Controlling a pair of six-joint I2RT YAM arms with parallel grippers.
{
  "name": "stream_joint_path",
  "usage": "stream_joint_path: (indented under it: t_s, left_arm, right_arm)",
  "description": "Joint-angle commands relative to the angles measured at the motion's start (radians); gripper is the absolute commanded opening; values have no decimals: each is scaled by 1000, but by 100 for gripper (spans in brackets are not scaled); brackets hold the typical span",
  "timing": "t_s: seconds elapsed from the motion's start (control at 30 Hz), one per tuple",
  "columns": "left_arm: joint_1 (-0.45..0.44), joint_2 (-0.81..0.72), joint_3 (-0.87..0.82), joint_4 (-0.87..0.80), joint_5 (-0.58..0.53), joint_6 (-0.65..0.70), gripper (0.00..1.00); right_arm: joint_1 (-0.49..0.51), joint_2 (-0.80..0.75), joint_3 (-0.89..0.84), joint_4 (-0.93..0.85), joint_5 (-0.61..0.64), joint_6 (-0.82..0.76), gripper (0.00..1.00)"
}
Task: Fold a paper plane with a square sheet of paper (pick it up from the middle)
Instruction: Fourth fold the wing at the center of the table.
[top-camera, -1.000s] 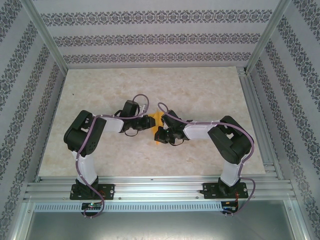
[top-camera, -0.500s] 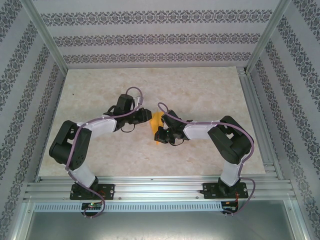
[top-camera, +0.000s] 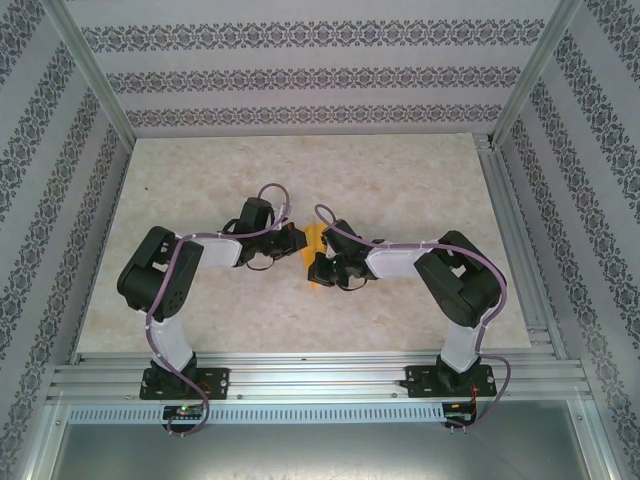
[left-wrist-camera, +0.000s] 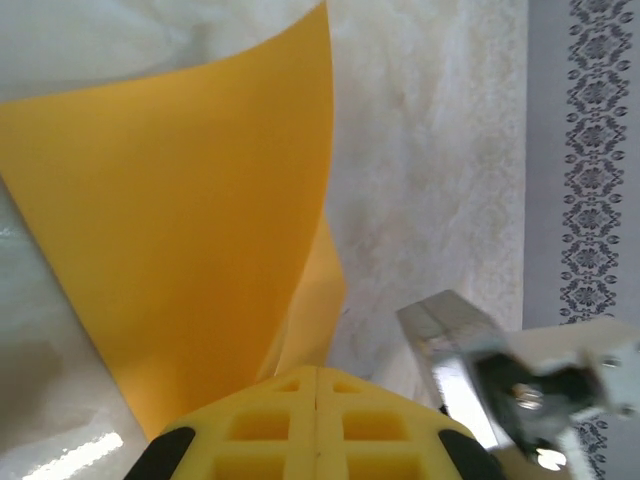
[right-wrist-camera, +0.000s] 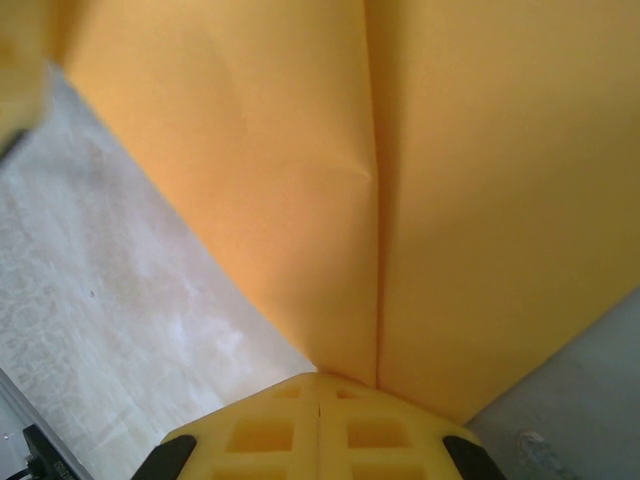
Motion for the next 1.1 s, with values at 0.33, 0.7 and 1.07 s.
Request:
stream_joint_path:
  t_s: [0.33,0.7,1.07]
  left_arm:
    - [-6,104,-15,73,-29,36,5]
    - [-4,148,3,50,-39,115,5]
    - [-3,168,48,-2,11,181,5]
  right_arm:
    - [10,68,-16,-98,55,7,4]
    - [5,26,18,-124,28,-4,4]
    - [-26,-84,56,-63,-9,-2,6]
